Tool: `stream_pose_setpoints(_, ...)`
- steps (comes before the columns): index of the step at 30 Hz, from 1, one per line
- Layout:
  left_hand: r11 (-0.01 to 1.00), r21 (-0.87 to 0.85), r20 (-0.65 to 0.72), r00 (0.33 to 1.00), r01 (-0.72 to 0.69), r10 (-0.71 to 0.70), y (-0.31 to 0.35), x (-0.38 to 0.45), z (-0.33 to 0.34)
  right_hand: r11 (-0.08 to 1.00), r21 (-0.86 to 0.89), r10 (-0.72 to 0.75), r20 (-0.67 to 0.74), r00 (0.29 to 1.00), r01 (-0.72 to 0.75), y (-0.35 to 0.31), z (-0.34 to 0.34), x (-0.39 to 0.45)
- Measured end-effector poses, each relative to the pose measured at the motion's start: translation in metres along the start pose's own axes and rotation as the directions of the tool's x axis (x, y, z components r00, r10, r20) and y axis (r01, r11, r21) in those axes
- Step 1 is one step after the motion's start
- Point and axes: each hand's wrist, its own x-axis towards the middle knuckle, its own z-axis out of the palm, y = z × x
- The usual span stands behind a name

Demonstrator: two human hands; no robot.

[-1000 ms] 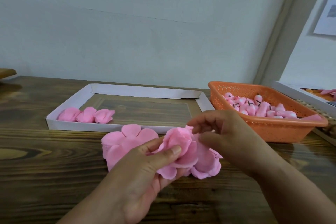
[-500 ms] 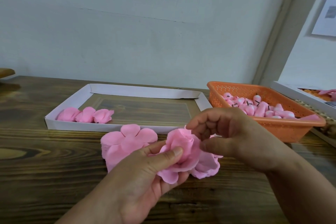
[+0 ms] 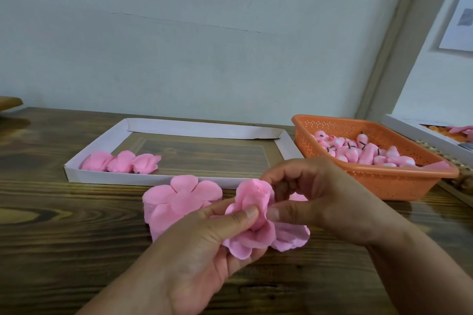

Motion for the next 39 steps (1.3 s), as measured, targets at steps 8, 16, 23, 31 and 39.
stream_pose_setpoints(8,0.996,0.084,-0.039,0.998,0.041,-0.038,-0.001,0.003,0.000,0.999,0.035,-0.016,0.017,1.000,0.015,0.001,0.001,0.005)
stream_pose_setpoints(16,0.966,0.253,-0.098,0.992,-0.051,0.078,0.003,0.013,-0.004,0.994,0.039,0.101,0.033,0.994,-0.103,0.002,-0.004,0.023)
stream_pose_setpoints(23,0.970,0.224,-0.128,0.984,-0.092,0.122,0.003,0.020,-0.005,0.998,-0.038,0.046,-0.037,0.998,-0.048,0.005,-0.002,0.027)
stream_pose_setpoints(31,0.944,0.310,-0.127,0.979,-0.115,0.160,0.000,0.021,-0.009,0.999,-0.022,0.033,-0.086,0.996,-0.035,0.009,0.001,0.024)
stream_pose_setpoints(39,0.955,0.243,-0.292,0.926,-0.169,0.238,-0.007,0.018,-0.003,0.998,0.000,0.060,-0.144,0.988,-0.060,0.015,0.003,0.019)
